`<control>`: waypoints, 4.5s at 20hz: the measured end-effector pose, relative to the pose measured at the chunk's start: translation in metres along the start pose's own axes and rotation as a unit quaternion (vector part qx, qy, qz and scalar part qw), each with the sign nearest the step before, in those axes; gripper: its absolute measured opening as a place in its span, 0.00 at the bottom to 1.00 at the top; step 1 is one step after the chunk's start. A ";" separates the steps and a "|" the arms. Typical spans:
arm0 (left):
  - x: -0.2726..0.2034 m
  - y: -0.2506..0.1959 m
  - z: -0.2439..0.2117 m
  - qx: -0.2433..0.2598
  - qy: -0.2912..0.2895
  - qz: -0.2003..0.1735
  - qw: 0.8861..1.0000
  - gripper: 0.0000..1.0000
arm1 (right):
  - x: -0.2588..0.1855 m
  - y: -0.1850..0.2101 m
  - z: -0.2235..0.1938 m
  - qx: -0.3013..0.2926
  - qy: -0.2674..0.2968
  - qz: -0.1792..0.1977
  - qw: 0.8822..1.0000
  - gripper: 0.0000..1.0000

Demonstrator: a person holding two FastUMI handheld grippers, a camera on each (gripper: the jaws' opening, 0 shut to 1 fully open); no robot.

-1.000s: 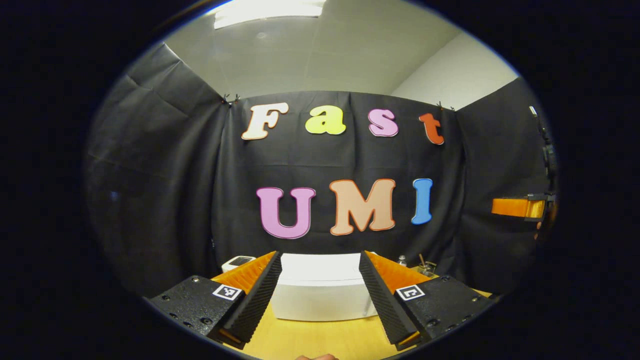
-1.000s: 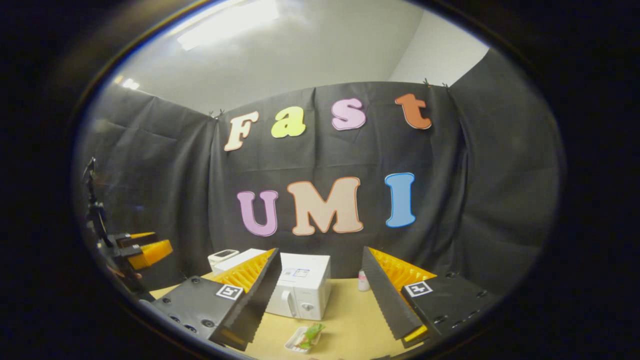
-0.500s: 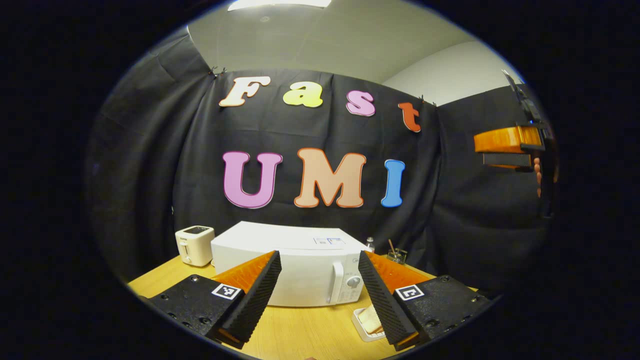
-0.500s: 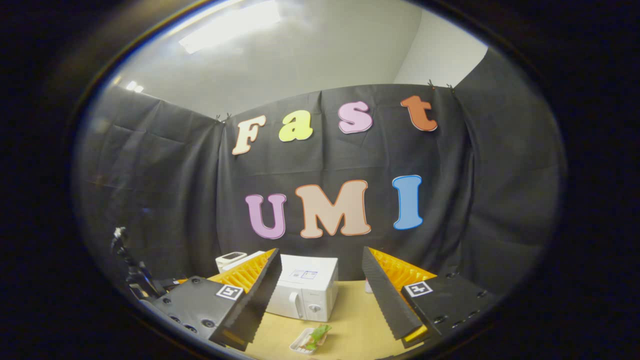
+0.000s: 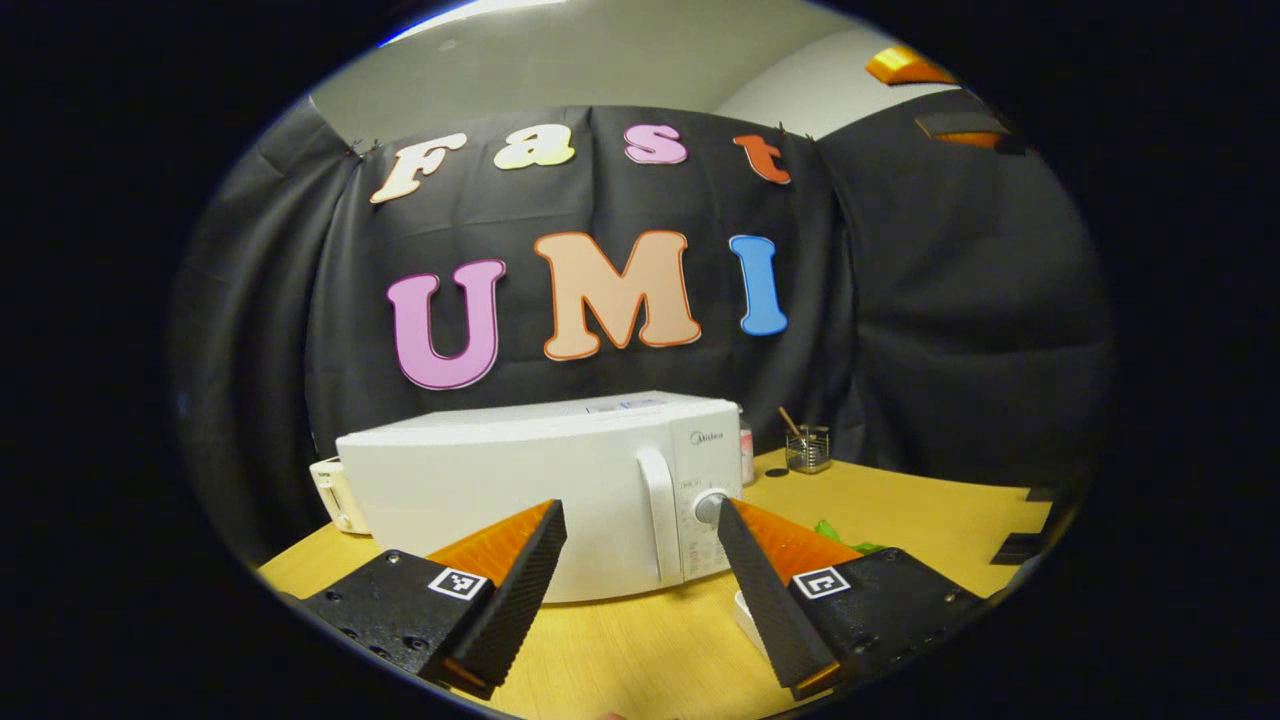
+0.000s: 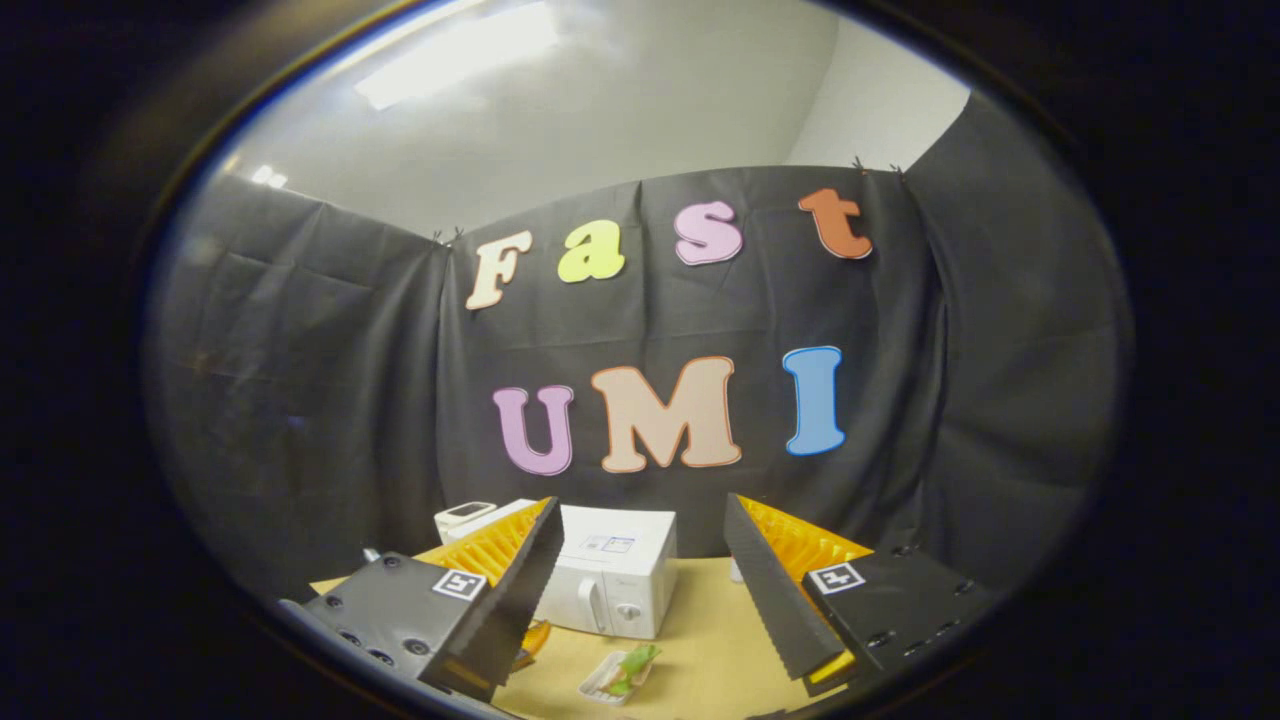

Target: Open the microwave oven with the left hand, put the food in, and close the microwave oven.

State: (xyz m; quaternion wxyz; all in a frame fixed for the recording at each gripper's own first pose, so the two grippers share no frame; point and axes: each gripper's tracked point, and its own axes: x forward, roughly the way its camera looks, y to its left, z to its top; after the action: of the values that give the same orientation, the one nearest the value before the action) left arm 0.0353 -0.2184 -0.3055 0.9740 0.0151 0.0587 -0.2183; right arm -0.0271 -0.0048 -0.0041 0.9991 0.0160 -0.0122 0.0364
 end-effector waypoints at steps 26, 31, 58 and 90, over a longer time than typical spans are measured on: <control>0.114 -0.020 -0.067 -0.036 0.048 -0.016 0.998 0.64 | -0.022 0.005 -0.031 -0.046 0.003 0.020 0.999 1.00; 0.115 -0.007 -0.071 -0.019 0.057 -0.001 0.998 0.44 | -0.016 0.008 -0.039 -0.031 0.016 0.031 0.999 0.94; 0.060 -0.010 -0.067 -0.085 0.048 0.021 0.995 0.12 | -0.006 0.004 -0.092 0.021 0.071 0.043 0.996 1.00; -0.185 0.133 -0.101 -0.078 0.095 0.125 0.985 0.96 | -0.006 0.026 -0.136 0.043 0.093 0.065 0.993 0.94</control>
State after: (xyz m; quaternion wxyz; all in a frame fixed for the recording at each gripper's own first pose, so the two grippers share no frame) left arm -0.0851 -0.0146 -0.3831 0.9819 -0.0328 0.1650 -0.0871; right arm -0.0322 0.0257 -0.1397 0.9898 0.0552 0.0816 0.1033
